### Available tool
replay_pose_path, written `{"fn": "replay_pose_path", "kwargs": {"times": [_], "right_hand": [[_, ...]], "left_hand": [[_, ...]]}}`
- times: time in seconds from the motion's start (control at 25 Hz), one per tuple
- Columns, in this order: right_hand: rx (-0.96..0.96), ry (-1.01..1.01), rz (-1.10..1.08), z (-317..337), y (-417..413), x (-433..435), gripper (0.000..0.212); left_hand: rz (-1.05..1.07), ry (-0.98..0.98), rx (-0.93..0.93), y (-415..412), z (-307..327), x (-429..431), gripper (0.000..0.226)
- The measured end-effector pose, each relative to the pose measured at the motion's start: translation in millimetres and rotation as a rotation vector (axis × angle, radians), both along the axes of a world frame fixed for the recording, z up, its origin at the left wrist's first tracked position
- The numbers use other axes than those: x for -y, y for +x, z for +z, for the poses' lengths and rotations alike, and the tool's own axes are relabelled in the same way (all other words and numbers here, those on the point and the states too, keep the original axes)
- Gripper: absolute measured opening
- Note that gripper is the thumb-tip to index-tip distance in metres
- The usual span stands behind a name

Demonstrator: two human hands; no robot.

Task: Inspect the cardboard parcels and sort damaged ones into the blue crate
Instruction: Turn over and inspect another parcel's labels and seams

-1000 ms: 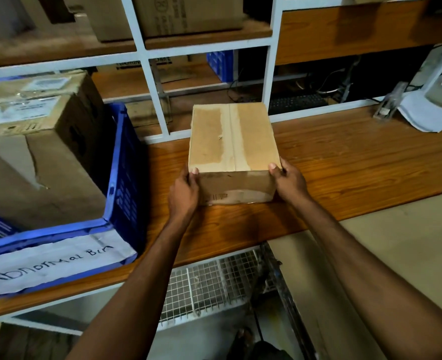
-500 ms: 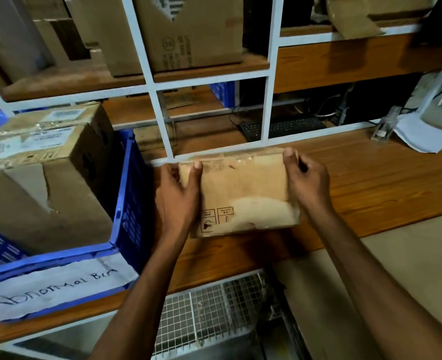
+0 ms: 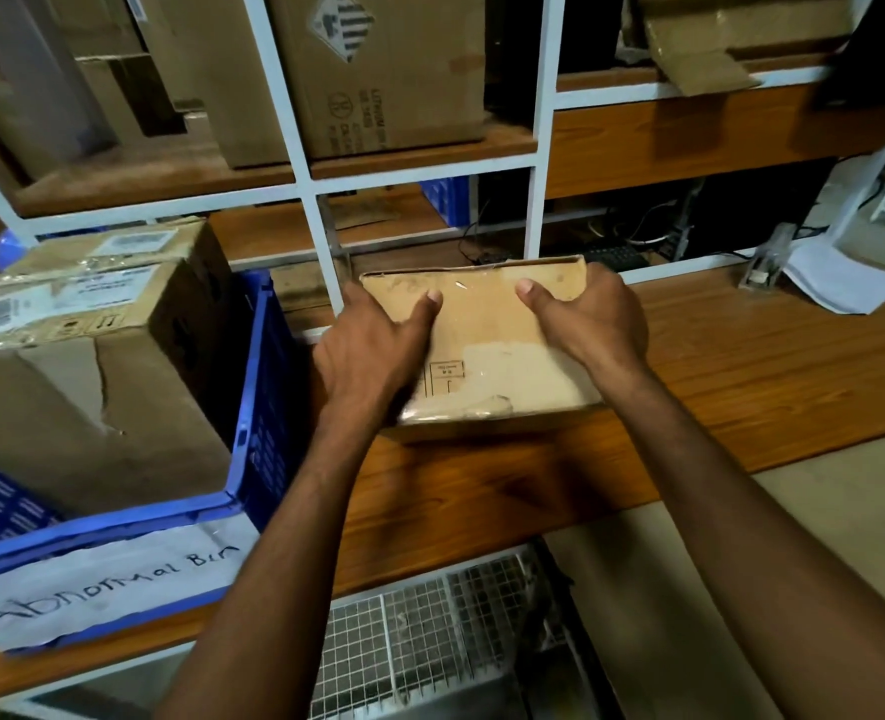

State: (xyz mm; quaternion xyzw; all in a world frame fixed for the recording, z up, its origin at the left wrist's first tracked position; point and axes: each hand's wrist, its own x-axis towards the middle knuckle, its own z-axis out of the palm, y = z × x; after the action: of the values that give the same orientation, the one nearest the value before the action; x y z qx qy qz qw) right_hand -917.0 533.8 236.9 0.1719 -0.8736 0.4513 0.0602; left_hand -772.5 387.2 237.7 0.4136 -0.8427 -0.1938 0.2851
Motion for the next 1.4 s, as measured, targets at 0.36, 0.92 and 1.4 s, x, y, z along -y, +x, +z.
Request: {"fn": "replay_pose_path", "kwargs": {"times": [0.36, 0.92, 1.4], "right_hand": [[0.143, -0.155, 0.135, -1, -6, -7, 0.092], [0.156, -0.079, 0.216, -7, -11, -12, 0.093], [0.015, -0.069, 0.110, -18, -26, -12, 0.043]], "left_hand": [[-0.117, 0.129, -0.056, 3, 5, 4, 0.091], [-0.233, 0.111, -0.042, -5, -2, 19, 0.107], [-0.186, 0.146, -0.240, 1, -11, 30, 0.038]]}}
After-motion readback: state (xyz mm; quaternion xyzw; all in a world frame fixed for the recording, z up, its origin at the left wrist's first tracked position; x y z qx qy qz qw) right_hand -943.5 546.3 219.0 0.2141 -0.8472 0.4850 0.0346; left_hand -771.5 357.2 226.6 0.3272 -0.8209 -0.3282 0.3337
